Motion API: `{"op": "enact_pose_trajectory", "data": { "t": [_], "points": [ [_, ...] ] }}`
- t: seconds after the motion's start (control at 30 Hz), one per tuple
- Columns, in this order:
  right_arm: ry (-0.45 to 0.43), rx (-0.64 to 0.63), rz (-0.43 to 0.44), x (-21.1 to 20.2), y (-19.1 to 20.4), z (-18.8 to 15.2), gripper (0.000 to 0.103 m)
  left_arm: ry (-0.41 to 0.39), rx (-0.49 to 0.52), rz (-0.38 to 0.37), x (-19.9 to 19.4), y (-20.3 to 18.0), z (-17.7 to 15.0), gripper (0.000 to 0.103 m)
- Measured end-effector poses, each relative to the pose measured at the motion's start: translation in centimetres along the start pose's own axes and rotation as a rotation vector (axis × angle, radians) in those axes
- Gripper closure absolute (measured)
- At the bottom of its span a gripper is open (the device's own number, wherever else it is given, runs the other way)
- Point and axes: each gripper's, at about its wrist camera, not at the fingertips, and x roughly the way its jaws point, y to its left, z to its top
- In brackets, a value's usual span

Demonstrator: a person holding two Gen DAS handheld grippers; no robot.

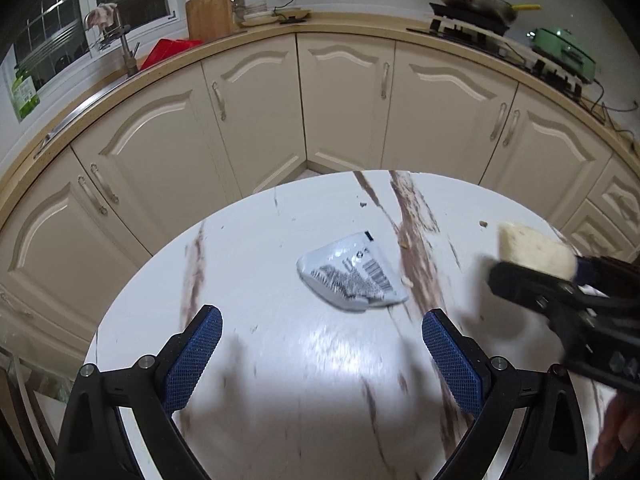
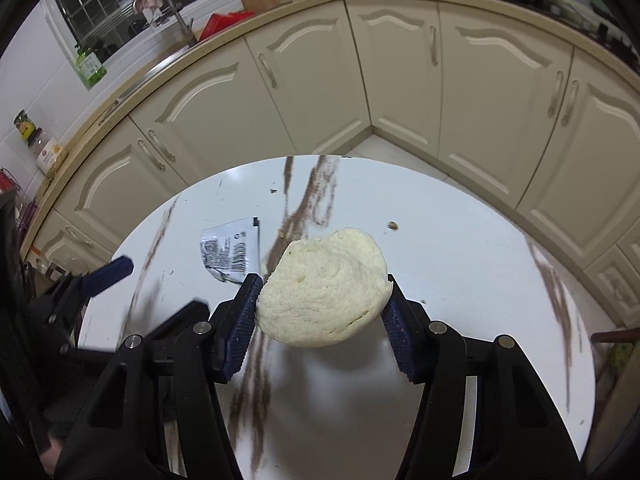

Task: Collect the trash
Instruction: 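Grasp the white paper wrapper with the left tool while the right tool holds the bun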

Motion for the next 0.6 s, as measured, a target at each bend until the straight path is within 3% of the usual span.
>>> {"op": "enact_pose_trajectory", "data": {
  "t": [0.2,0.33,0.43,0.57,0.6],
  "points": [
    [-0.008,0.007,-0.003,-0.9,-1.1,-0.5,0.047,0.04,0.006,-0.005,4.5,-0.6,1.8,0.01],
    [-0.013,0.007,0.005,-1.3,-1.3,-0.5,0.047,0.044,-0.007,-0.081,6.0,-0.3,1.7,0.028],
    [-0.02,0.008,0.012,-1.6,-1.2,-0.5,0.047,0.02,0.027,-0.107,6.2,-0.6,1.8,0.049],
    [-0.024,0.01,0.022,-1.9,-1.0,-1.0,0.047,0.021,0.015,-0.174,6.6,-0.2,1.8,0.061],
    [-0.023,0.011,0.025,-2.0,-1.0,-1.1,0.047,0.016,0.008,-0.199,6.6,0.0,1.8,0.073]
  ]
}}
